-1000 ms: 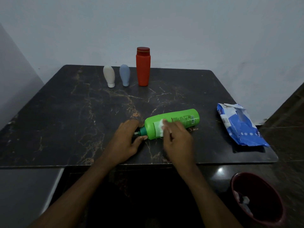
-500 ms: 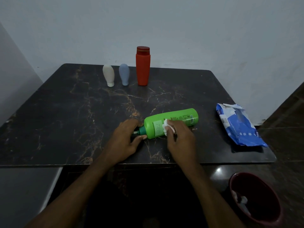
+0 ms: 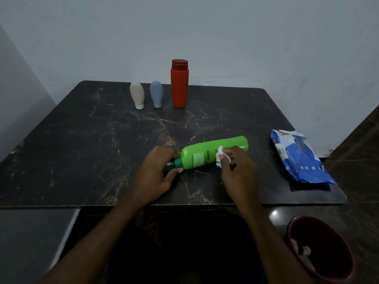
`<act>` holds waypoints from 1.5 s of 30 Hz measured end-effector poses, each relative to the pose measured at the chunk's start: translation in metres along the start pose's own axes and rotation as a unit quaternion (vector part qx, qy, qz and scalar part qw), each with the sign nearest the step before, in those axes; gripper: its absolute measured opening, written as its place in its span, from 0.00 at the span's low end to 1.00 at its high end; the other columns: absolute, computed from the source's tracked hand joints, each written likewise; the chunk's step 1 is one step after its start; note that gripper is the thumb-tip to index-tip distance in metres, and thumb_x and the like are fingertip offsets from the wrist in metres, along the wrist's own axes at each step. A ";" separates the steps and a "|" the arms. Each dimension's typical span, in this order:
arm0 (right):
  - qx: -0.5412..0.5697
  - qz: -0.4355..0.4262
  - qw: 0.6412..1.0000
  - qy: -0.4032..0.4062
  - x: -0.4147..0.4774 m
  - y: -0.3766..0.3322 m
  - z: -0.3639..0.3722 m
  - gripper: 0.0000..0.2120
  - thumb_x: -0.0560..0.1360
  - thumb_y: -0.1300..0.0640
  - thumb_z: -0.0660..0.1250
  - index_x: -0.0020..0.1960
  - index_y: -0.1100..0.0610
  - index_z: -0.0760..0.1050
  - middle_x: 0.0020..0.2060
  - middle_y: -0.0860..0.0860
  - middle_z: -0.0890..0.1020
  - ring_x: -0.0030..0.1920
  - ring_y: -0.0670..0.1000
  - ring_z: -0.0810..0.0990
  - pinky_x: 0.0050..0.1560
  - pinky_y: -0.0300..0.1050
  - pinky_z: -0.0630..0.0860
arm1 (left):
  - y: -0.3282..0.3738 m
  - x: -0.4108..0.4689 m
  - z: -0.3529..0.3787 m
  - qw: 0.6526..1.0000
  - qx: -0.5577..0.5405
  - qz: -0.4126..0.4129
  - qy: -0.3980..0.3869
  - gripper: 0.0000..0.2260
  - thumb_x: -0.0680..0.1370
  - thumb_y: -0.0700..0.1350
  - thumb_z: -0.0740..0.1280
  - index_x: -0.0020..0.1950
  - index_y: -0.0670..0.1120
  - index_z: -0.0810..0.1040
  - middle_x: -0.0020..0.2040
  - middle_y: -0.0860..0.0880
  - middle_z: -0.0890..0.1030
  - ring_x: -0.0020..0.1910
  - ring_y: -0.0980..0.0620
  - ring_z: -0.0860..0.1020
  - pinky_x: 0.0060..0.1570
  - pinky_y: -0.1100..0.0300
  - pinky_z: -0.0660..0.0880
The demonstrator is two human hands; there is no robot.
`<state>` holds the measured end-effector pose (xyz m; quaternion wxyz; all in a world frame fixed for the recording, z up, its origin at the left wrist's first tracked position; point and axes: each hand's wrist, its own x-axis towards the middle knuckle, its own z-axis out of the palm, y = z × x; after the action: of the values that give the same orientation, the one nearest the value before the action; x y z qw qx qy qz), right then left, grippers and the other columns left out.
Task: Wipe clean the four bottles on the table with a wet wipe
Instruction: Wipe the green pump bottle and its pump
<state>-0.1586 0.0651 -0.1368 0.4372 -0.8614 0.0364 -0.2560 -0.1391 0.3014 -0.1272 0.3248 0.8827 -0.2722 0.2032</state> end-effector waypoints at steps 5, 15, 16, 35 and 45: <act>0.004 0.027 0.998 0.060 0.000 0.017 -0.016 0.06 0.80 0.58 0.66 0.56 0.53 0.78 0.44 0.45 0.80 0.42 0.36 0.78 0.42 0.26 0.73 | -0.002 0.001 0.001 0.999 0.033 0.020 -0.004 0.20 0.69 0.35 0.78 0.57 0.46 0.79 0.59 0.53 0.80 0.58 0.49 0.74 0.56 0.54 0.75; -0.006 -0.028 0.996 0.079 -0.009 0.014 -0.016 0.10 0.80 0.60 0.66 0.60 0.54 0.79 0.50 0.48 0.81 0.49 0.42 0.79 0.52 0.29 0.74 | 0.005 0.000 -0.003 0.997 0.024 0.065 -0.013 0.15 0.70 0.26 0.71 0.48 0.43 0.76 0.59 0.51 0.77 0.52 0.50 0.79 0.46 0.56 0.76; -0.008 -0.034 0.996 0.077 -0.008 0.012 -0.015 0.10 0.80 0.60 0.66 0.61 0.56 0.79 0.52 0.49 0.82 0.51 0.42 0.79 0.54 0.27 0.72 | 0.005 0.001 -0.003 0.997 0.020 0.068 -0.012 0.15 0.70 0.26 0.71 0.47 0.43 0.75 0.59 0.50 0.78 0.53 0.50 0.79 0.48 0.57 0.76; -0.062 -0.056 0.996 0.040 -0.011 0.016 -0.021 0.12 0.78 0.65 0.66 0.59 0.56 0.80 0.53 0.50 0.82 0.50 0.40 0.76 0.52 0.23 0.69 | -0.008 0.001 0.006 0.998 -0.037 -0.022 -0.056 0.21 0.72 0.49 0.80 0.63 0.46 0.81 0.56 0.54 0.81 0.53 0.57 0.80 0.54 0.61 0.77; -0.073 -0.060 0.995 0.022 -0.015 0.018 -0.026 0.12 0.77 0.65 0.67 0.58 0.56 0.81 0.51 0.50 0.82 0.49 0.40 0.77 0.50 0.24 0.69 | -0.012 0.004 0.010 0.996 -0.015 -0.064 -0.063 0.23 0.71 0.53 0.80 0.63 0.47 0.82 0.54 0.56 0.82 0.52 0.58 0.79 0.53 0.74 0.68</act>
<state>-0.1811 0.0390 -0.1446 0.3564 -0.8856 0.0126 -0.2977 -0.1268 0.3009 -0.1373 0.3325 0.9044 -0.2381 0.1217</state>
